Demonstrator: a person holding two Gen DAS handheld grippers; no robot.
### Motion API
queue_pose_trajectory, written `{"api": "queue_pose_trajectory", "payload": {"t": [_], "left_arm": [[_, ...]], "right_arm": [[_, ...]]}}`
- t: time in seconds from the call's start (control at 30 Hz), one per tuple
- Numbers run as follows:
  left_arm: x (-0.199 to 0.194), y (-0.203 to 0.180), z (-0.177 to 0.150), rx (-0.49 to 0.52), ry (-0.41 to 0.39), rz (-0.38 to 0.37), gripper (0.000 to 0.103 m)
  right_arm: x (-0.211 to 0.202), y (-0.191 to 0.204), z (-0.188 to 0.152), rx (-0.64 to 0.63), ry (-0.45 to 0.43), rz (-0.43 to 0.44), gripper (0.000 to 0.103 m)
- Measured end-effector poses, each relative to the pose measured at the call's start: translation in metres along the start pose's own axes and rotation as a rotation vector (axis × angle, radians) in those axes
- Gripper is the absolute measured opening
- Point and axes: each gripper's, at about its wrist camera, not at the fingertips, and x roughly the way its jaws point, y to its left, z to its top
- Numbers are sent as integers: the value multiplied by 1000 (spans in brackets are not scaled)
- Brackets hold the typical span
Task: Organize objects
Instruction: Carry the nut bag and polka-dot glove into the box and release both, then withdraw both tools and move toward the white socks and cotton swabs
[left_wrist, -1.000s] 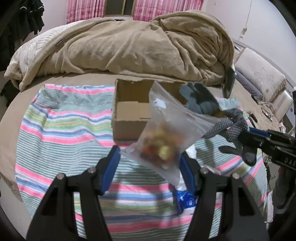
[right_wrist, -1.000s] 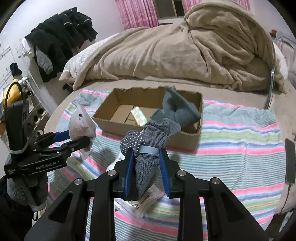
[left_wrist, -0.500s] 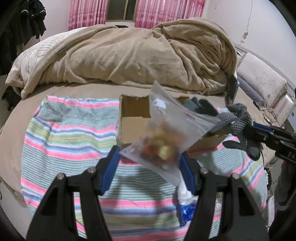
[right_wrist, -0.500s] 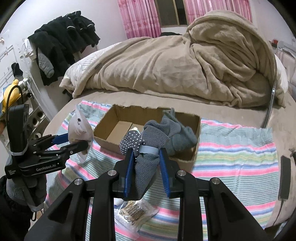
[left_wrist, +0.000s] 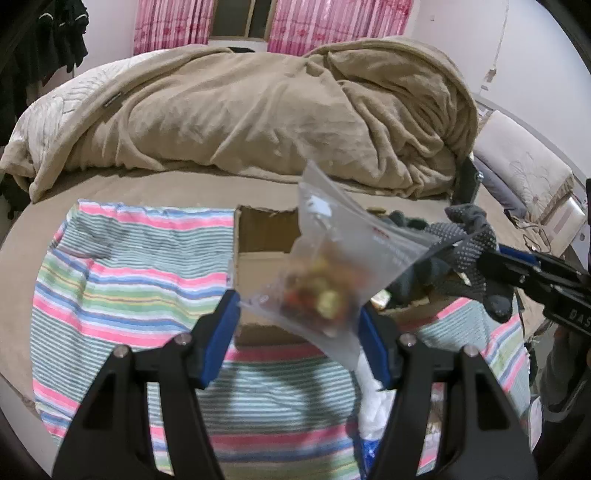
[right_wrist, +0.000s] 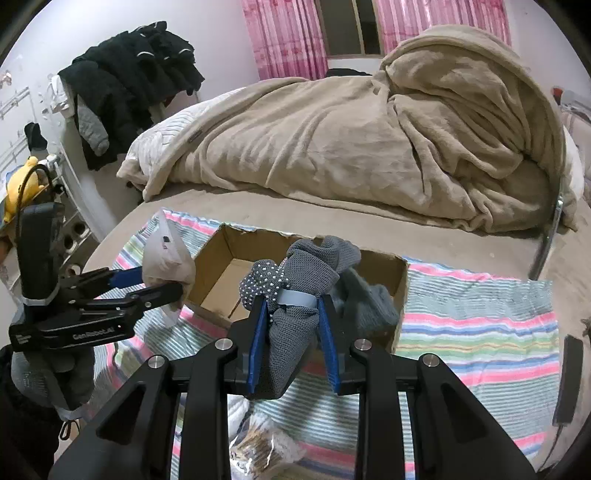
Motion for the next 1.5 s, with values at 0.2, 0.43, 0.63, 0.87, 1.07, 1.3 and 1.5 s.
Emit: {"api": "queue_pose_trajectory", "payload": {"t": [0.2, 0.43, 0.63, 0.87, 1.07, 1.3, 1.5], "left_arm": [[18, 2, 1, -9, 18, 10, 63], [39, 7, 8, -5, 32, 30, 63], [55, 7, 10, 2, 31, 65, 64], [66, 5, 13, 20, 31, 99, 66], [72, 10, 10, -2, 52, 106, 68], [56, 19, 7, -30, 27, 104, 75], [37, 23, 2, -43, 13, 102, 77]], "right_arm": [[21, -5, 5, -15, 10, 5, 29], [48, -10, 9, -26, 39, 14, 29], [75, -15, 6, -23, 82, 28, 29], [106, -15, -3, -28, 134, 43, 29], [127, -13, -7, -24, 178, 51, 29], [142, 1, -10, -27, 225, 68, 29], [132, 5, -5, -8, 210, 49, 43]]}}
